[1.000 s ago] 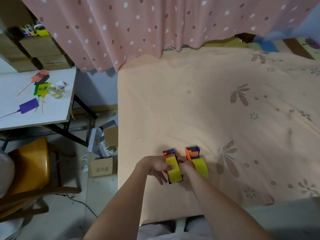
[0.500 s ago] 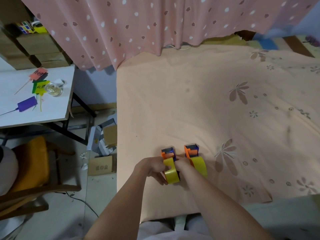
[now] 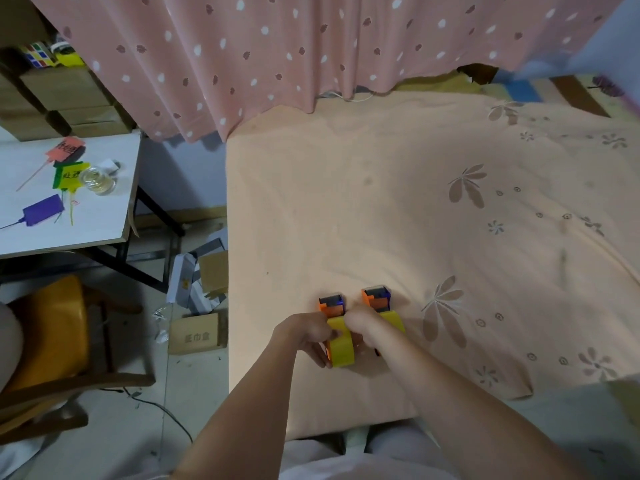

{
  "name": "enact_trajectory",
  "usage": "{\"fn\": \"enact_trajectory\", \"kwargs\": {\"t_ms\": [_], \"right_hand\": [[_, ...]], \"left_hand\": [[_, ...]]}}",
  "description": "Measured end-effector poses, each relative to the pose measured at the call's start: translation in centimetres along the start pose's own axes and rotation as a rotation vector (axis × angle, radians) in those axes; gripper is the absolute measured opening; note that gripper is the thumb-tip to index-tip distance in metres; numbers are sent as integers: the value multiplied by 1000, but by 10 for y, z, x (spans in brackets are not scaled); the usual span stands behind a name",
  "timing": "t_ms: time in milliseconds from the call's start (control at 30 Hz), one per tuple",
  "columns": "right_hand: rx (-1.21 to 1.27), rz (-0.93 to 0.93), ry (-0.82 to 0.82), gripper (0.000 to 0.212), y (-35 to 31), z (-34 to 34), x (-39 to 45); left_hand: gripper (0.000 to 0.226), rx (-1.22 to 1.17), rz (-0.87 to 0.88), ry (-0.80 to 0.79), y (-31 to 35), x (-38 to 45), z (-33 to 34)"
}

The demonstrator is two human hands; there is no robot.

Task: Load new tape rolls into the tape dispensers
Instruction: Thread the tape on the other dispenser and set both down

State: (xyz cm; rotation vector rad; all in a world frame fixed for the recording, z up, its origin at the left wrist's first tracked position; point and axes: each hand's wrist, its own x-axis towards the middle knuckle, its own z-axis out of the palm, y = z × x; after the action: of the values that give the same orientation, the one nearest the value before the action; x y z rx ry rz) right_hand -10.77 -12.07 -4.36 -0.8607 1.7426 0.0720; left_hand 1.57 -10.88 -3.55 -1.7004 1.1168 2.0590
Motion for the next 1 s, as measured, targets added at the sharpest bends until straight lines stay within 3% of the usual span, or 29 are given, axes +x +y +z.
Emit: {"fn": "enact_trajectory", "kwargs": {"t_ms": [167, 367, 600, 733, 833, 1000], "right_hand": [[95, 52, -179, 27, 3, -8, -7], [94, 15, -49, 31, 8, 1, -2], [61, -23, 30, 18, 13, 2, 0], [87, 37, -50, 34, 8, -3, -3], [42, 64, -164, 14, -2, -12, -15], [-96, -39, -95, 15, -31, -34, -37]], "left_hand": [[39, -49, 13, 28, -5, -3, 3], [31, -97, 43, 66, -7, -6, 7], [37, -181, 59, 111, -12, -8, 12], [41, -183, 59, 142, -15, -10, 15], [48, -134, 3, 147, -10, -23, 14], [65, -5, -82, 235, 15, -48, -2]]}}
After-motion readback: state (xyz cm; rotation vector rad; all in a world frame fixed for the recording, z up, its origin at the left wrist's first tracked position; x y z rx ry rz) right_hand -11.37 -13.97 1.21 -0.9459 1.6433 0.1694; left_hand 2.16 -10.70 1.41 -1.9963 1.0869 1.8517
